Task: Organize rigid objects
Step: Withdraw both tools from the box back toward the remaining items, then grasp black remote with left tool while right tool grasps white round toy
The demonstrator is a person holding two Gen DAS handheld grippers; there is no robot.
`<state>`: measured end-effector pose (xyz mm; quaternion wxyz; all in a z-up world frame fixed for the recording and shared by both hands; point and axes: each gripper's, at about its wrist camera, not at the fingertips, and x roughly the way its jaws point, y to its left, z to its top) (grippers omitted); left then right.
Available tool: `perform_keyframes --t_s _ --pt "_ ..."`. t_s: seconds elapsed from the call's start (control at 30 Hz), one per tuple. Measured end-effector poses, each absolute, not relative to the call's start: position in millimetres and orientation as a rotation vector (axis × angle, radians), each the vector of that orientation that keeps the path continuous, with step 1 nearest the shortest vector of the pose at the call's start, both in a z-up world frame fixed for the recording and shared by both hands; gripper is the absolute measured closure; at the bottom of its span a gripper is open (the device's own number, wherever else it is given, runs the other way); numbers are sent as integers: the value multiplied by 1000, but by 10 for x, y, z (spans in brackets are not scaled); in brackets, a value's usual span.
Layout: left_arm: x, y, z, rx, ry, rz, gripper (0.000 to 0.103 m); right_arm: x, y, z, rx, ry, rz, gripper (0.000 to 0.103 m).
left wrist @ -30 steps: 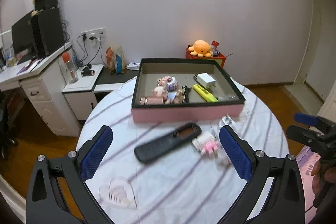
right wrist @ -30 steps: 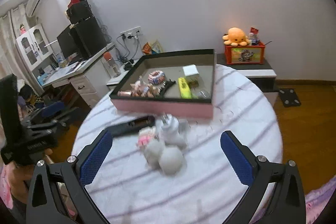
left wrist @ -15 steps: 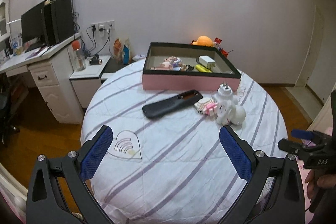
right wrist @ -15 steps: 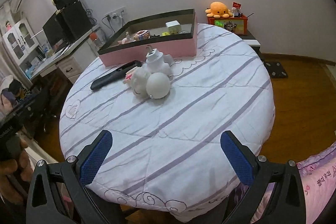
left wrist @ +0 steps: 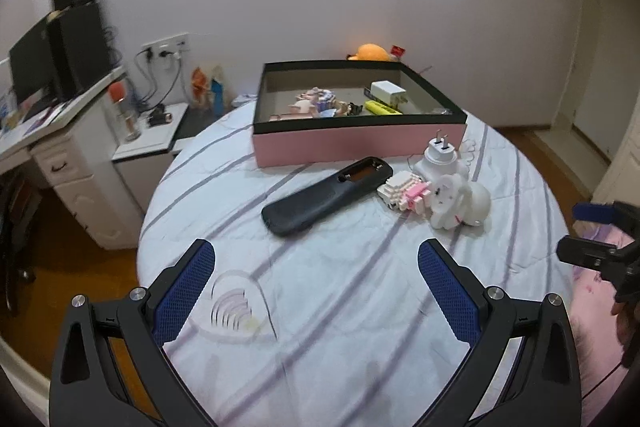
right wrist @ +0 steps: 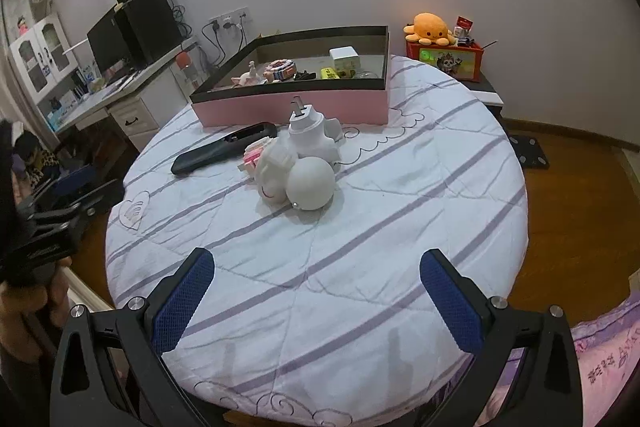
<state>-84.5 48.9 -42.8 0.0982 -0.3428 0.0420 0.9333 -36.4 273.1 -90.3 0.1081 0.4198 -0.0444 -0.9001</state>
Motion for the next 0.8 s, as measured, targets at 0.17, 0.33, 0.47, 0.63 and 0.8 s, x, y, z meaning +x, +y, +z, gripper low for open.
perform_keyframes --t_s 0.17,0.33,0.47,0.63,0.8 --pt "-1256 562 -541 -993 210 2684 0 -504 2672 -955 1258 -97 -2633 0" --pt "-1622 666 -693 -996 287 2597 0 -682 2593 -1051 1297 -46 -2610 0" --pt "-1892 791 -929 -1078 389 2510 0 -845 2547 -1134 1323 -11 -2594 0" --pt "-2063 897 -1112 -1133 452 2376 0 -1028 2482 -1245 1354 58 -2565 0" --pt "-2260 954 -1178 -1166 409 2225 0 -1165 2402 -1359 1369 142 -2518 0"
